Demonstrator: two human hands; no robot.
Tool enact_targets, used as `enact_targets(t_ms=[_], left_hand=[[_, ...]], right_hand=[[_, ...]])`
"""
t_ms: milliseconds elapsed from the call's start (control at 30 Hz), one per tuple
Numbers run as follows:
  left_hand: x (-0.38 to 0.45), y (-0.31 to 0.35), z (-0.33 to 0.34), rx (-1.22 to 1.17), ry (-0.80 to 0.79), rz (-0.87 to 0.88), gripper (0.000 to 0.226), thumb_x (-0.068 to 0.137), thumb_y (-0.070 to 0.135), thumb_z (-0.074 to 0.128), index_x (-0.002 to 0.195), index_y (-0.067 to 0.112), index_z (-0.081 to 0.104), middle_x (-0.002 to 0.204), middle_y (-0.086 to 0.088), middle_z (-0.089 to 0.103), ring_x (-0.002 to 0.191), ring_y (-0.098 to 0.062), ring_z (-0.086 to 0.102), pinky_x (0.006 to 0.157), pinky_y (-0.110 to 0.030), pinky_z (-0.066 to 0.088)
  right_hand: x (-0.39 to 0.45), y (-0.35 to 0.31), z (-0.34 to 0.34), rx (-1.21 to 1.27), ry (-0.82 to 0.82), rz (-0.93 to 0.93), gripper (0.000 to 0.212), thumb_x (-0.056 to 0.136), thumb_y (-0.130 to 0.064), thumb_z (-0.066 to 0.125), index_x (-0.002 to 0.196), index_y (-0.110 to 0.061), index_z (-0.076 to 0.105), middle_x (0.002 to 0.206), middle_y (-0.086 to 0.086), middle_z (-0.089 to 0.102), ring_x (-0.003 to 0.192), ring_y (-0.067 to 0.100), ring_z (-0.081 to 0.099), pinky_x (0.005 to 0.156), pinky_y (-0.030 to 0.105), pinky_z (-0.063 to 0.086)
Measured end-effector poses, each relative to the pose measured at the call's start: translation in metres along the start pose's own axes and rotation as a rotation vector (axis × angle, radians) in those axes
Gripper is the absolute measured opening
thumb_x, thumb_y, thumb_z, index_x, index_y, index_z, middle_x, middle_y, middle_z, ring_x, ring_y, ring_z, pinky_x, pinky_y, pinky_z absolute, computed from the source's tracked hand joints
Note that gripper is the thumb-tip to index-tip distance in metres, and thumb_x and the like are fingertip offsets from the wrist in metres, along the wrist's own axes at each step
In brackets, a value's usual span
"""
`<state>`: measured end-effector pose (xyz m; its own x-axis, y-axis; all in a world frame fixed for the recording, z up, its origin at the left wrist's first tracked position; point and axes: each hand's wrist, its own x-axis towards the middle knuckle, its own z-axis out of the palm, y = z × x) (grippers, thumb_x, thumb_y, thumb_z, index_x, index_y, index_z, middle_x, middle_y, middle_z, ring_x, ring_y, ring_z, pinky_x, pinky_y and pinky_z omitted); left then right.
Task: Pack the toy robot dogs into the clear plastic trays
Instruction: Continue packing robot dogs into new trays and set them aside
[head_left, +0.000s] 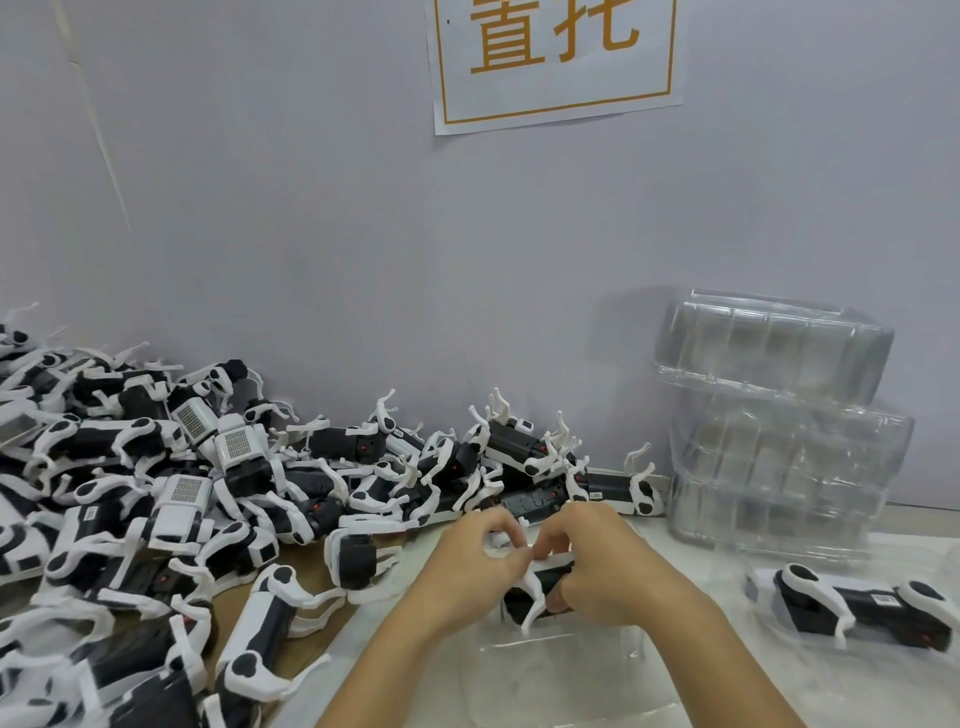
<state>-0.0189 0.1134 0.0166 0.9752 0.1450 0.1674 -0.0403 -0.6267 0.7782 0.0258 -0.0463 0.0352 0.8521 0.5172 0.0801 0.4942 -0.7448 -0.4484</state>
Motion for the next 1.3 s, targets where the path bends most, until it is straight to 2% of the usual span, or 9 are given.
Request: enact_targets(t_ms=[167, 300, 467, 600, 667, 767, 1000, 1100, 1300], left_hand=[[0.0, -0.003, 0.006, 0.079, 0.035, -0.041, 0.022, 0.094, 0.032, 0.064, 0.073, 0.028, 0.06, 0.111, 0.01, 0.061, 0.103, -0.003, 0.052, 0.071, -0.013, 0.032], [-0.001, -0.002, 0.008, 0.074, 0.05, -0.067, 0.022, 0.095, 0.033, 0.064, 0.074, 0.025, 0.06, 0.112, 0.01, 0.06, 0.105, -0.005, 0.052, 0.075, -0.021, 0.034], [-0.002, -0.001, 0.007, 0.053, 0.037, -0.081, 0.022, 0.095, 0.033, 0.063, 0.075, 0.024, 0.061, 0.117, 0.008, 0.064, 0.115, -0.008, 0.054, 0.087, -0.027, 0.033], [-0.003, -0.001, 0.007, 0.033, 0.022, -0.087, 0.022, 0.095, 0.033, 0.063, 0.075, 0.025, 0.06, 0.12, 0.007, 0.064, 0.119, -0.009, 0.053, 0.09, -0.027, 0.034], [-0.003, 0.0, 0.006, 0.035, 0.018, -0.087, 0.023, 0.095, 0.034, 0.063, 0.074, 0.026, 0.059, 0.12, 0.007, 0.063, 0.116, -0.008, 0.052, 0.089, -0.027, 0.034], [-0.004, 0.001, 0.007, 0.048, 0.021, -0.078, 0.022, 0.095, 0.035, 0.063, 0.075, 0.026, 0.058, 0.114, 0.008, 0.062, 0.107, -0.006, 0.052, 0.084, -0.026, 0.035], [-0.005, 0.002, 0.005, 0.044, 0.012, -0.068, 0.021, 0.093, 0.037, 0.066, 0.076, 0.027, 0.058, 0.111, 0.009, 0.062, 0.107, -0.005, 0.053, 0.082, -0.026, 0.036], [-0.004, 0.002, 0.005, 0.03, 0.011, -0.065, 0.02, 0.092, 0.037, 0.067, 0.076, 0.029, 0.059, 0.111, 0.011, 0.061, 0.108, -0.005, 0.053, 0.08, -0.026, 0.036], [-0.004, 0.001, 0.004, -0.011, 0.017, -0.053, 0.016, 0.088, 0.035, 0.072, 0.083, 0.027, 0.059, 0.113, 0.007, 0.063, 0.107, -0.011, 0.057, 0.081, -0.028, 0.041]], right_hand=[[0.001, 0.004, -0.001, 0.054, -0.038, -0.003, 0.044, 0.075, -0.02, 0.082, 0.113, -0.036, 0.066, 0.104, -0.013, 0.052, 0.092, 0.007, 0.054, 0.068, 0.018, 0.042], [-0.003, 0.014, -0.013, 0.142, 0.001, 0.006, 0.032, 0.081, -0.018, 0.075, 0.098, -0.043, 0.063, 0.101, -0.016, 0.057, 0.093, 0.001, 0.055, 0.07, 0.016, 0.046], [-0.01, 0.027, -0.035, 0.111, 0.053, 0.088, 0.015, 0.078, -0.029, 0.08, 0.083, -0.037, 0.068, 0.091, -0.012, 0.063, 0.083, 0.0, 0.058, 0.061, 0.012, 0.04], [-0.008, 0.026, -0.032, 0.139, 0.102, 0.13, 0.015, 0.077, -0.022, 0.082, 0.071, -0.031, 0.071, 0.084, -0.007, 0.069, 0.076, 0.003, 0.063, 0.053, 0.007, 0.04], [-0.007, 0.026, -0.027, 0.161, 0.13, 0.15, 0.021, 0.077, -0.018, 0.082, 0.067, -0.031, 0.069, 0.083, -0.006, 0.068, 0.084, 0.006, 0.062, 0.059, 0.01, 0.043], [-0.007, 0.026, -0.019, 0.192, 0.164, 0.203, 0.024, 0.076, -0.013, 0.082, 0.066, -0.029, 0.067, 0.087, -0.002, 0.065, 0.102, 0.016, 0.056, 0.079, 0.025, 0.048], [-0.007, 0.026, -0.023, 0.165, 0.125, 0.221, 0.024, 0.073, -0.016, 0.085, 0.065, -0.029, 0.067, 0.095, 0.004, 0.066, 0.098, 0.014, 0.058, 0.082, 0.027, 0.05], [-0.008, 0.026, -0.027, 0.123, 0.092, 0.207, 0.023, 0.072, -0.019, 0.087, 0.065, -0.029, 0.067, 0.093, 0.001, 0.067, 0.08, 0.004, 0.059, 0.072, 0.021, 0.047], [-0.007, 0.024, -0.025, 0.072, 0.099, 0.196, 0.021, 0.077, -0.015, 0.082, 0.071, -0.027, 0.065, 0.089, -0.003, 0.064, 0.075, 0.004, 0.058, 0.059, 0.015, 0.042]])
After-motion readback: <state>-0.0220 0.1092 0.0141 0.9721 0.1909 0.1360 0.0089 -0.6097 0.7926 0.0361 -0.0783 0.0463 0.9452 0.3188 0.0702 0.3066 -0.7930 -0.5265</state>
